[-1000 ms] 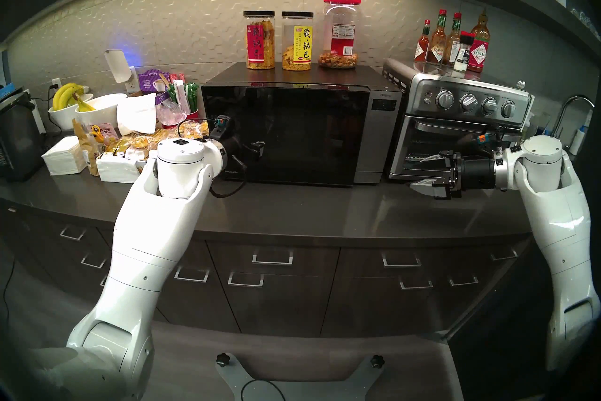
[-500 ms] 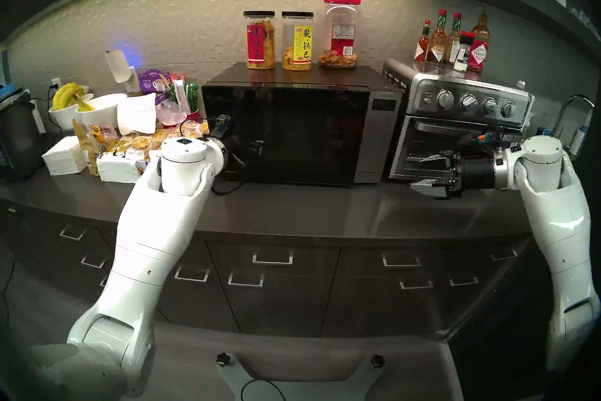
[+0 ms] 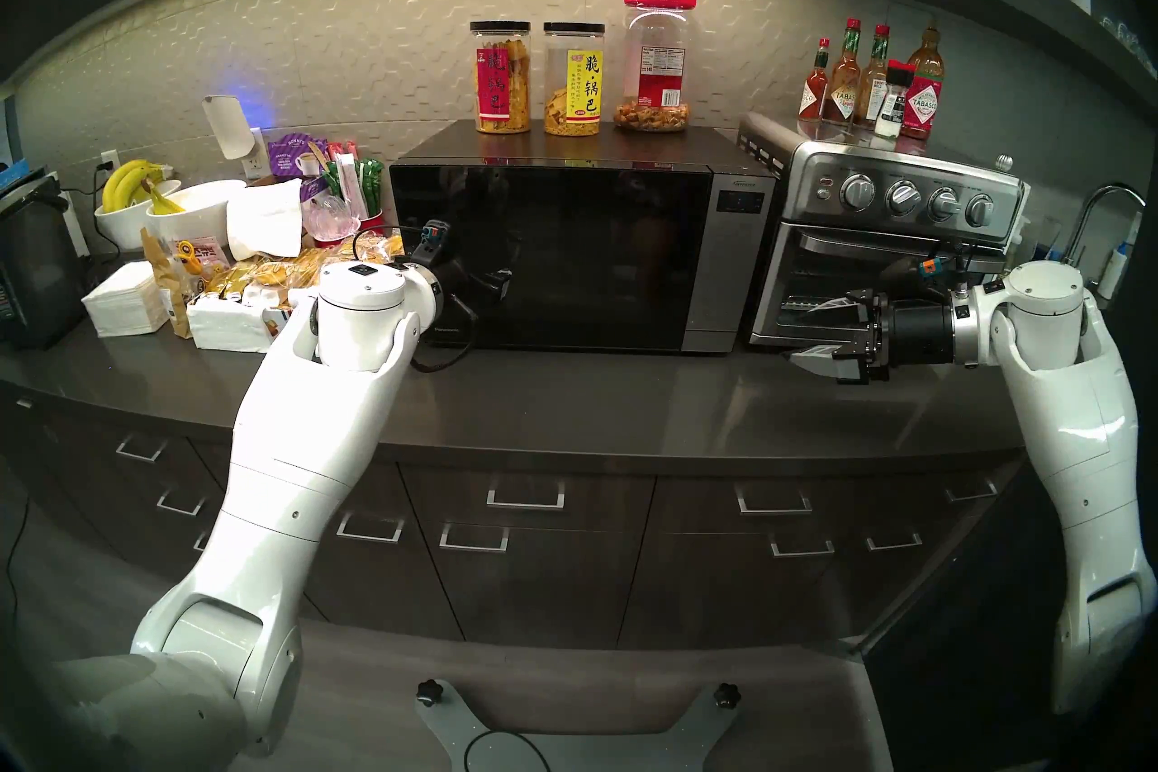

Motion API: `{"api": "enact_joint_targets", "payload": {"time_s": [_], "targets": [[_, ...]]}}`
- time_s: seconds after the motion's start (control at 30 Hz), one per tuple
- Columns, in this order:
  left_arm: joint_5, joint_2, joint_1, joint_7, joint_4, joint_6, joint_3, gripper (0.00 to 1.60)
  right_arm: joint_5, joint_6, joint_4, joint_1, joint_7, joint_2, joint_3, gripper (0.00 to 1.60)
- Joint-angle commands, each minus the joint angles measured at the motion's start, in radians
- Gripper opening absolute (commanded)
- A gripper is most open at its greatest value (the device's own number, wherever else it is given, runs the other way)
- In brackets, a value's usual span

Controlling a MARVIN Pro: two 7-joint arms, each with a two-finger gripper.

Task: Open the microwave, put the plate inside, and close the door

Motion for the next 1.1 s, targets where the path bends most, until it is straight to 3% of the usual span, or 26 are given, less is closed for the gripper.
{"api": "enact_joint_targets", "payload": {"time_s": [0.0,0.27,0.3,0.57,0.73,0.77,1.07], "targets": [[-0.039,-0.011,-0.014,-0.011,-0.066,0.025,-0.045,1.60,0.006,0.002,-0.005,0.012,0.001,0.002,0.009,1.60],[-0.097,0.009,0.065,-0.067,-0.196,0.061,-0.083,1.60,0.005,0.002,-0.005,0.012,0.001,0.002,0.009,1.60],[-0.104,0.011,0.053,-0.086,-0.172,0.045,-0.080,1.60,0.005,0.002,-0.005,0.012,0.001,0.002,0.009,1.60],[-0.168,0.041,0.169,-0.182,-0.282,0.048,-0.120,1.60,0.005,0.001,-0.005,0.011,0.001,0.002,0.008,1.60],[-0.210,0.069,0.254,-0.243,-0.382,0.042,-0.170,1.60,0.004,0.001,-0.005,0.011,0.000,0.002,0.008,1.60],[-0.225,0.074,0.239,-0.267,-0.342,0.026,-0.167,1.60,0.004,0.000,-0.005,0.011,0.000,0.002,0.008,1.60],[-0.279,0.134,0.385,-0.391,-0.480,0.017,-0.281,1.60,0.003,0.000,-0.005,0.011,0.000,0.002,0.008,1.60]]}}
